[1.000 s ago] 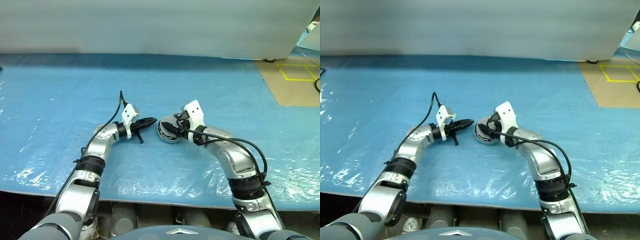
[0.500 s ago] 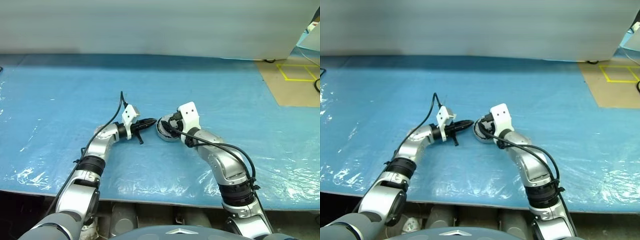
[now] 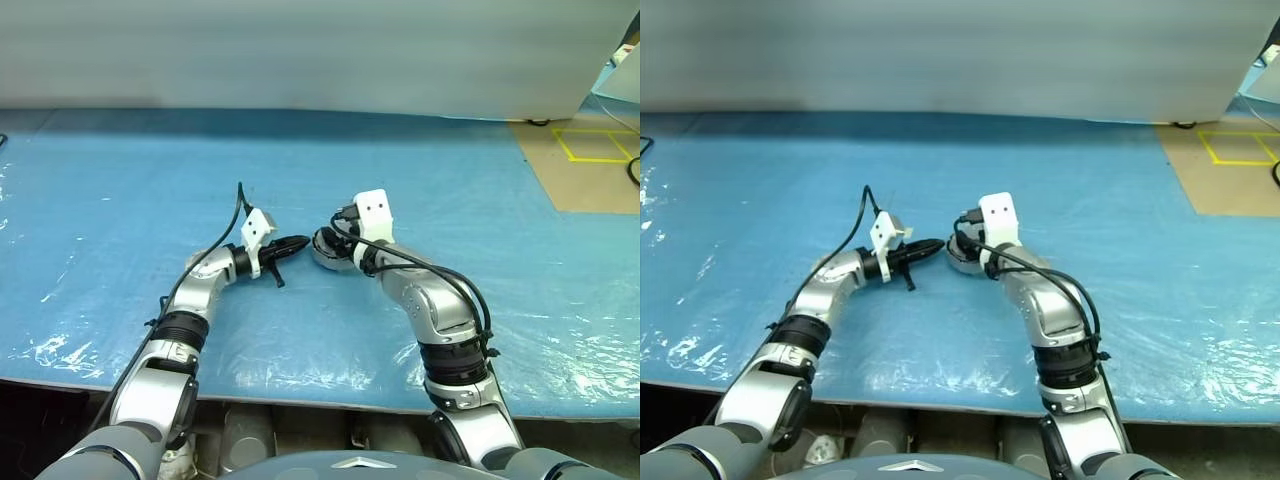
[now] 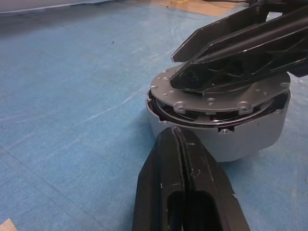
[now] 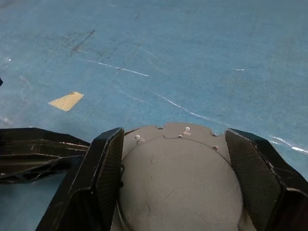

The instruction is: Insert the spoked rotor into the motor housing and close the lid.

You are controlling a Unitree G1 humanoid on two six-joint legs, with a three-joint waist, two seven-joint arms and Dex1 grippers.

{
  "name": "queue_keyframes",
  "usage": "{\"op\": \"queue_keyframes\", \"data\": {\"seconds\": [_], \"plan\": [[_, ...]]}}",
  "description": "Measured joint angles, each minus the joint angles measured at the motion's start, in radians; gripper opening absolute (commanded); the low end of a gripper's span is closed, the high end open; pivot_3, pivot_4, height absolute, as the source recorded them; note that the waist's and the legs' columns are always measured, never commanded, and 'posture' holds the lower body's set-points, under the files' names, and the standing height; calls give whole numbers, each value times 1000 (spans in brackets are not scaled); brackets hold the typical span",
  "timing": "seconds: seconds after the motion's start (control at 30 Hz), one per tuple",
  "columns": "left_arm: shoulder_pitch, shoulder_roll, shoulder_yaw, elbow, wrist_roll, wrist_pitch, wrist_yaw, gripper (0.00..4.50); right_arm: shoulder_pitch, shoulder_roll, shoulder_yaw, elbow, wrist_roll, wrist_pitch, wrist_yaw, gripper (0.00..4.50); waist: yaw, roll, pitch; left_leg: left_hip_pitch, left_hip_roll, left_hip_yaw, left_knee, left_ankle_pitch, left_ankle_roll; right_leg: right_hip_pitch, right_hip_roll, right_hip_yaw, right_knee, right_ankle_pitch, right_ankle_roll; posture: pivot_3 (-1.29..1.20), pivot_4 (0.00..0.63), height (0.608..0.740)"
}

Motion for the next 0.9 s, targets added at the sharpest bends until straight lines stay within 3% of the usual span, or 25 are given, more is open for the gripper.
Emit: {"op": "queue_keyframes", "data": {"seconds": [0.13,0.23,0.53,0.7,0.9], "plan": [[0,-3,-3,7,1,-1,-2,0,6,-103,100,-21,-13,-17,93,3033,0,0,0,3,0,0,-1,0,0,3,0,0,-1,0,0,0,150,740],[-5,-3,-4,7,2,-2,-6,0,21,-125,104,-27,-11,-52,144,3033,-1,0,0,4,0,0,-3,0,0,3,0,1,-2,0,0,0,150,740],[-7,-7,1,23,7,-54,6,0,123,-133,34,15,17,-301,282,3033,-1,0,0,1,0,0,-5,0,0,1,0,-1,-5,0,1,0,150,740],[-6,-24,21,-18,-73,-39,-52,0,139,-143,54,23,59,-347,395,3033,-2,0,0,-1,0,0,-5,0,0,0,0,-1,-5,0,0,0,150,740],[14,43,37,-69,-105,-32,-109,0,145,-161,61,43,59,-396,445,3033,-1,0,0,-2,0,0,-5,0,0,-1,0,-2,-5,0,0,0,150,740]]}}
